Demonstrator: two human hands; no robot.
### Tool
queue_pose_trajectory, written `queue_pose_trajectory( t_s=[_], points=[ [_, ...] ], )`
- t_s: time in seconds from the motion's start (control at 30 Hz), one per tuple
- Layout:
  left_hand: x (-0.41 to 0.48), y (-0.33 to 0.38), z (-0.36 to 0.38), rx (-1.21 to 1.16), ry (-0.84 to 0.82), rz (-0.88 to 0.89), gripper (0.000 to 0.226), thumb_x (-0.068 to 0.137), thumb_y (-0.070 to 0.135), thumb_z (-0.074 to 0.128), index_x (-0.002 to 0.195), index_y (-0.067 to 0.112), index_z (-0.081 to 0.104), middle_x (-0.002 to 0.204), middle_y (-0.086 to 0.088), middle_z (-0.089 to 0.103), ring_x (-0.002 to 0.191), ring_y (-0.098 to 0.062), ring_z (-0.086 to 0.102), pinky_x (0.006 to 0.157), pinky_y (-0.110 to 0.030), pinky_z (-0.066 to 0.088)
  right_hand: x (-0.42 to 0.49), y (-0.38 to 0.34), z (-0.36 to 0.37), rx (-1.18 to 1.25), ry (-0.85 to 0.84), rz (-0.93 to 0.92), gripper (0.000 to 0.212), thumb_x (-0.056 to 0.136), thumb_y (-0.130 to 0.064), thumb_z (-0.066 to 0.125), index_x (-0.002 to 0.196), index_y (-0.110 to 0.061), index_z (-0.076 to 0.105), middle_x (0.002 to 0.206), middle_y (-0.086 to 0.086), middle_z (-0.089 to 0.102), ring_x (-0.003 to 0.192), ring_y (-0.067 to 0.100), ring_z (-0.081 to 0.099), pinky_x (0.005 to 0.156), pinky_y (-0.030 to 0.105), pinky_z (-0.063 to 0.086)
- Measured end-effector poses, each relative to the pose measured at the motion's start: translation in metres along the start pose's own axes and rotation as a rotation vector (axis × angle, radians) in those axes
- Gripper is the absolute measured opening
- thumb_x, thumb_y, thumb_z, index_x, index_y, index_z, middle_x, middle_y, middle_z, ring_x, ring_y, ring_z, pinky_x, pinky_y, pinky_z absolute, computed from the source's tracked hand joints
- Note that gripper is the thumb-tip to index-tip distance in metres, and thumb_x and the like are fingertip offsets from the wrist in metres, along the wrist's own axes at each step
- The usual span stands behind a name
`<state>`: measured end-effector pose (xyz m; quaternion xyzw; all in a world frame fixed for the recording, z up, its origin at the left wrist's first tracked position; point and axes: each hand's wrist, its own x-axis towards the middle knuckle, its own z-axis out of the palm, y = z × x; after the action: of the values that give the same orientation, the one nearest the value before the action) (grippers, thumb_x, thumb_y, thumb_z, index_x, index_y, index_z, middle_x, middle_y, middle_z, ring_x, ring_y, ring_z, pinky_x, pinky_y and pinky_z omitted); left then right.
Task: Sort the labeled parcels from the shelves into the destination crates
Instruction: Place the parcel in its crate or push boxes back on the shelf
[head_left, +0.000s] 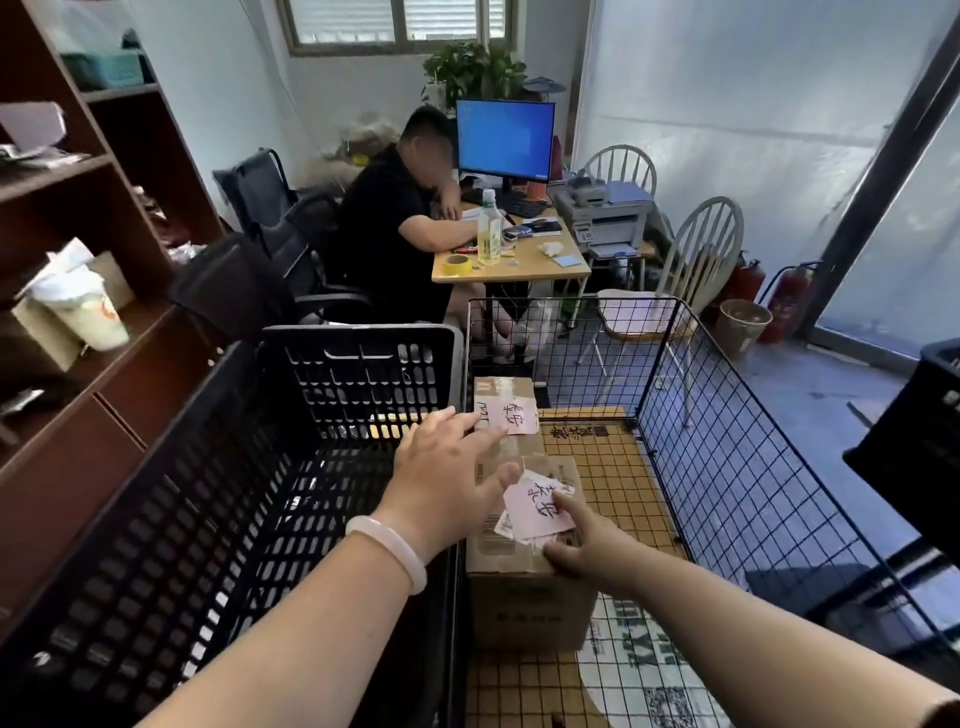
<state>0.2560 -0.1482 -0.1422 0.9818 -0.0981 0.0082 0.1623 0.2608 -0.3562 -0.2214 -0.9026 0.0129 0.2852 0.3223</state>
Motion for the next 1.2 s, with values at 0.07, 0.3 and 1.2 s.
queue_pose_trajectory(
  t_s=[0.07,0.3,1.2],
  points=[
    [-0.003,0.000,0.002,-0.013,-0.012,0.005,0.062,0.094,0.068,0.032,0.150,0.043,0.032,0.161,0.008,0.025,0.150,-0.016,0.007,0.120,-0.047,0.005,-0.002,0.003,0.002,-0.100,-0.051,0.021,0.091,0.087,-0.048,0.063,0.150,-0.049,-0.003,0.155,0.010,0.026,0.128,0.029,0.045,0.107,0.047,0.042],
    [-0.016,0.002,0.003,0.011,-0.039,0.072,0.062,0.096,0.066,0.036,0.153,0.042,0.026,0.164,0.006,0.019,0.151,-0.017,0.006,0.120,-0.046,0.005,-0.015,-0.007,-0.005,-0.390,0.058,0.033,0.096,0.081,-0.060,0.063,0.151,-0.047,-0.001,0.161,0.003,0.016,0.140,0.031,0.033,0.111,0.050,0.036],
    [-0.304,0.189,0.025,-0.234,-0.055,1.325,0.078,0.092,0.064,0.045,0.155,0.047,0.002,0.166,0.008,0.005,0.152,-0.016,0.003,0.123,-0.041,0.004,-0.507,0.027,0.227,-0.322,1.189,0.785,0.091,0.081,-0.078,0.040,0.142,-0.051,-0.022,0.161,-0.014,-0.013,0.146,0.008,-0.020,0.119,0.038,-0.010]
  ],
)
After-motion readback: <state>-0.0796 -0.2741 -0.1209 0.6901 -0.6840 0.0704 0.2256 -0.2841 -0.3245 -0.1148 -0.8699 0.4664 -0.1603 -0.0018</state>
